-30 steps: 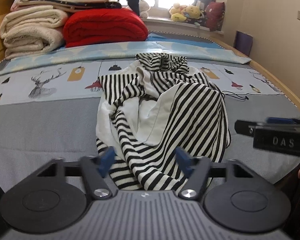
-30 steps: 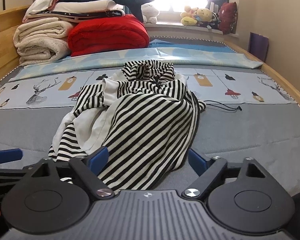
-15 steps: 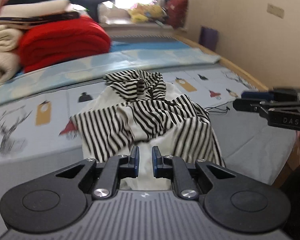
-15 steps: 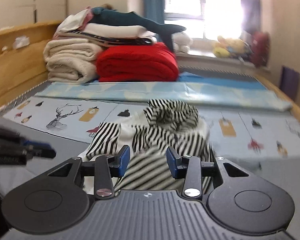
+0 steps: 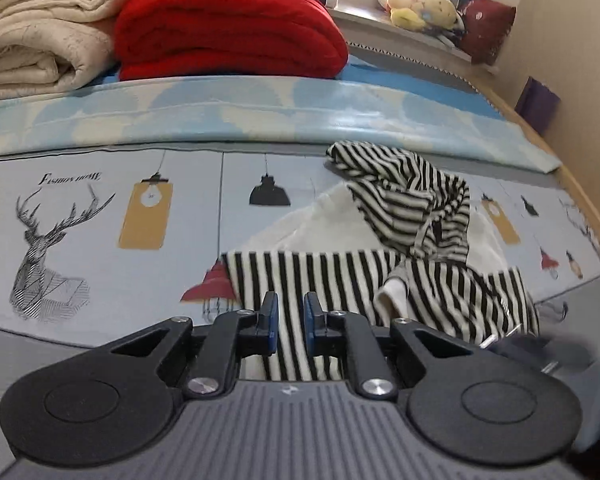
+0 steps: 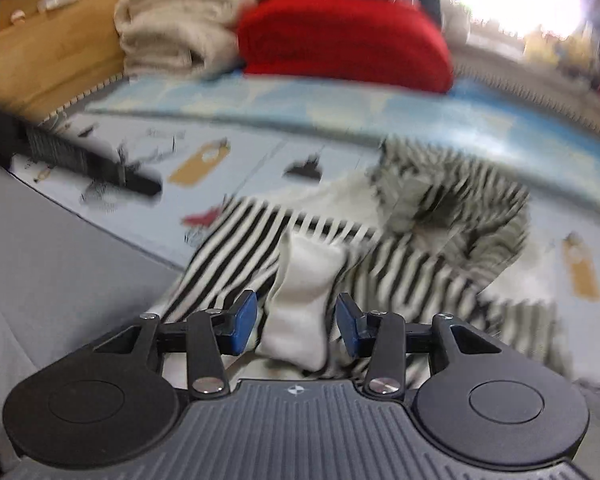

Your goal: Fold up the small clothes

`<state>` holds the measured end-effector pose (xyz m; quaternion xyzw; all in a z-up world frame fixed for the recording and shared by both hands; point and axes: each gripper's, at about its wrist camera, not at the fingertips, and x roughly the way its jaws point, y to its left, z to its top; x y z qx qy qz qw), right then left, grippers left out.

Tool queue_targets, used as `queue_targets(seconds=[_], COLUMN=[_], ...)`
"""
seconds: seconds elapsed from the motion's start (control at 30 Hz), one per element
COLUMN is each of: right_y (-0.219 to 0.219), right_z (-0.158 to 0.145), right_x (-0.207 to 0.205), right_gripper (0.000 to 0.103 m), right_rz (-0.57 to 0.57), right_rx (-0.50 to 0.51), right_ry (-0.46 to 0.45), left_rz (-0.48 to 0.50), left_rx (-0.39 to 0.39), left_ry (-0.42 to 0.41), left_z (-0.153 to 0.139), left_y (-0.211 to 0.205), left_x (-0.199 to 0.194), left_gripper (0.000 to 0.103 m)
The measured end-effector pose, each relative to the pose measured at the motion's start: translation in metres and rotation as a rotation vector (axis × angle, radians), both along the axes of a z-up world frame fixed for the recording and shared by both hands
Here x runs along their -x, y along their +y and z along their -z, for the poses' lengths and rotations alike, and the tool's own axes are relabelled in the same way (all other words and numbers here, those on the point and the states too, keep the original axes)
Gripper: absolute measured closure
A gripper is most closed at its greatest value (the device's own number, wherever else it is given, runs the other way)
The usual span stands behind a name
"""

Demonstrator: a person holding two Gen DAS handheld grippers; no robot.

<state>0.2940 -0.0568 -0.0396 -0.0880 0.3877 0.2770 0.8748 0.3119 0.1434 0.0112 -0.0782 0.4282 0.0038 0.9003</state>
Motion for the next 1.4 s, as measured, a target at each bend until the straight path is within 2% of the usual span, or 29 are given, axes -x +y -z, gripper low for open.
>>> queue_targets(seconds=[0.1,0.2,0.23,0.27,0.33,0.43,0.57,0.6,0.67,0.73,0.77,0.87,0.93,0.97,1.03,1.1,1.17,1.2,1.23,1.3,1.4], right_y=[0.015,0.025,0.025,0.021,0.006,-0.031,-0.126,-0.164,-0.232,-0.307,-0.345,-0.422,-0.466,-0.476,-0.473,-0.445,-0.403,-0.379,-0.356,-0.315,-0.258], right_z=[0.026,0.043,0.045,0.044,0.033,-0.003,-0.068,-0.084,-0.098,-0.099,-0.094,-0.082,-0.068,-0.059,-0.042,-0.030,-0.026,-0.025,-0.022,-0.015,-0.006], right_x=[-0.005,-0.002,-0.004,-0.007,-0.016,-0.024,-0.032,-0.037,-0.047,-0.057,-0.061,-0.063,-0.062,-0.062,-0.062,-0.066,-0.068,-0.069,-0.067,-0.065,-0.059], right_gripper=[0.057,0.059,0.073,0.081,0.090,0.092,0.093,0.094,0.096,0.103,0.103,0.103,0.103,0.103,0.103,0.099,0.098,0.087,0.066,0.040,0.039], right_rz=[-0.047,-0.071,-0.054,-0.038,0.001,0.069,0.230,0.320,0.490,0.686,0.790,1.023,1.150,1.174,1.127,0.964,0.765,0.653,0.562,0.418,0.278], right_rx=[-0.005,0.073,0.090,0.082,0.026,-0.065,-0.228,-0.247,-0.265,-0.232,-0.200,-0.079,-0.104,-0.120,-0.199,-0.298,-0.316,-0.323,-0.338,-0.367,-0.332], right_ry=[0.045,0.014,0.002,0.008,0.030,0.006,-0.114,-0.167,-0.219,-0.253,-0.267,-0.332,-0.288,-0.240,-0.116,-0.011,0.055,0.085,0.119,0.206,0.267], left_rz=[0.028,0.048,0.043,0.040,0.044,0.066,0.119,0.139,0.191,0.258,0.289,0.361,0.383,0.394,0.414,0.431,0.452,0.466,0.480,0.493,0.509], left_rx=[-0.026,-0.040,-0.038,-0.033,-0.033,-0.043,-0.065,-0.065,-0.056,-0.055,-0.061,-0.071,-0.058,-0.048,-0.020,0.050,0.132,0.159,0.176,0.162,0.138], left_ry=[-0.002,0.006,0.008,0.006,0.001,-0.005,-0.014,-0.010,0.002,0.017,0.024,0.048,0.068,0.075,0.062,0.039,0.033,0.038,0.042,0.060,0.081], left_z=[0.002,0.009,0.010,0.011,0.012,0.010,0.012,0.013,0.019,0.027,0.031,0.046,0.055,0.058,0.060,0.058,0.059,0.060,0.063,0.070,0.085], left_y=[-0.005,-0.012,-0.013,-0.014,-0.017,-0.024,-0.037,-0.040,-0.051,-0.066,-0.074,-0.096,-0.106,-0.110,-0.118,-0.124,-0.133,-0.139,-0.145,-0.160,-0.175], left_x=[-0.010,-0.018,-0.020,-0.022,-0.025,-0.026,-0.020,-0.019,-0.016,-0.013,-0.011,-0.008,-0.008,-0.009,-0.011,-0.014,-0.017,-0.018,-0.018,-0.018,-0.020], left_gripper=[0.089,0.088,0.088,0.088,0.088,0.088,0.088,0.088,0.088,0.088,0.087,0.086,0.084,0.079,0.077,0.072,0.045,0.040,0.034,0.031,0.031])
